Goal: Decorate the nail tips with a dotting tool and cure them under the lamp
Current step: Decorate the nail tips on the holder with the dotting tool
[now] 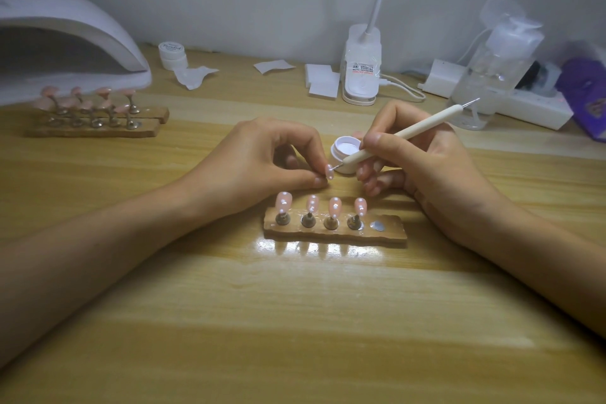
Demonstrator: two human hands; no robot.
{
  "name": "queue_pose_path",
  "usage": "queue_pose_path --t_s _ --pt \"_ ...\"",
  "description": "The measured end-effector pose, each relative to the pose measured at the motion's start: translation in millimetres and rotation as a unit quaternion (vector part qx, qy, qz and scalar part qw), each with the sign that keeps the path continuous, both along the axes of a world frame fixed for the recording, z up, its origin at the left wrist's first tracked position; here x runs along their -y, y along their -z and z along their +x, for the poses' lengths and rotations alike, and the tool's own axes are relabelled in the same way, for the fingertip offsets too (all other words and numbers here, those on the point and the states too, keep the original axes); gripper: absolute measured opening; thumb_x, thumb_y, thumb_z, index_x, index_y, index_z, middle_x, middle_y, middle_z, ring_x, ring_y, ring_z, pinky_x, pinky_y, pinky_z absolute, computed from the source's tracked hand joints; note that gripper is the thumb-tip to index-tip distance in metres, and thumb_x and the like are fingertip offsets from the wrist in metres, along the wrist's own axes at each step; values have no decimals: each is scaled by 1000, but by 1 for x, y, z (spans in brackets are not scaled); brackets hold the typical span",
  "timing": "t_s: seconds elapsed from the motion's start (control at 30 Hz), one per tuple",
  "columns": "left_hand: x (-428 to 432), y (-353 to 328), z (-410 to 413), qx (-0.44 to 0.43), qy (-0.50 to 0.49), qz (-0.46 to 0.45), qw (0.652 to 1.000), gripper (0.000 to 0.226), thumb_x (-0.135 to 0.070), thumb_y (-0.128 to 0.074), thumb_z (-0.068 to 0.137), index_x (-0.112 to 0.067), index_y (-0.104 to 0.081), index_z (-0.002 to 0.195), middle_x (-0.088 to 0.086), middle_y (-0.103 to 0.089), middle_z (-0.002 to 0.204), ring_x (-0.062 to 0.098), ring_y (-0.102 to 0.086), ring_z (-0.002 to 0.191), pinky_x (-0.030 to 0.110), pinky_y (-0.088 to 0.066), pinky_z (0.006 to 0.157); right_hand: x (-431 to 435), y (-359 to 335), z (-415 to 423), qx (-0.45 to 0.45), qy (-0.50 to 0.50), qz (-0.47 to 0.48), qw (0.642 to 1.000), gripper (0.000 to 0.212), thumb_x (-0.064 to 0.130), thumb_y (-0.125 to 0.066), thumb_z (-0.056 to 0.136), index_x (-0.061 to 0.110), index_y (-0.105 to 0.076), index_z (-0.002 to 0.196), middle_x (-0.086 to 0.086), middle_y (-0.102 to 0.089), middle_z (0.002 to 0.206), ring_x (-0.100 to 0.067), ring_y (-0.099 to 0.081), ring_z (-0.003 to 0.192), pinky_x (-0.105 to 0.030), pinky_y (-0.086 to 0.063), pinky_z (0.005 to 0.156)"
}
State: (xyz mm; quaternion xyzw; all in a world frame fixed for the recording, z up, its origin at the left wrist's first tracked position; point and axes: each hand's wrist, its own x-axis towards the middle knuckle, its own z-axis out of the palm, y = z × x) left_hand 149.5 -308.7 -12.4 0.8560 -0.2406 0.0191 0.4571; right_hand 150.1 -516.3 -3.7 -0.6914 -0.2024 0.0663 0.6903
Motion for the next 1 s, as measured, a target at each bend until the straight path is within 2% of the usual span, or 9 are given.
queue_pose_path --t_s 0.8,1.0 --pt "0 1 0 6 14 -9 1000 22 -10 -82 76 -29 -71 72 -22 -66 66 -6 -56 62 3 -37 63 1 -1 0 7 -3 48 999 18 18 -62 87 20 -56 70 -11 -67 73 -15 -63 60 -25 -52 52" --pt "0 1 0 -6 10 -11 1000 20 -10 -81 77 -27 -72 74 -17 -69 71 -4 -58 65 8 -41 65 1 -1 0 2 -3 53 999 19 18 -61 87 21 -57 69 -10 -67 71 -15 -62 59 -24 -51 51"
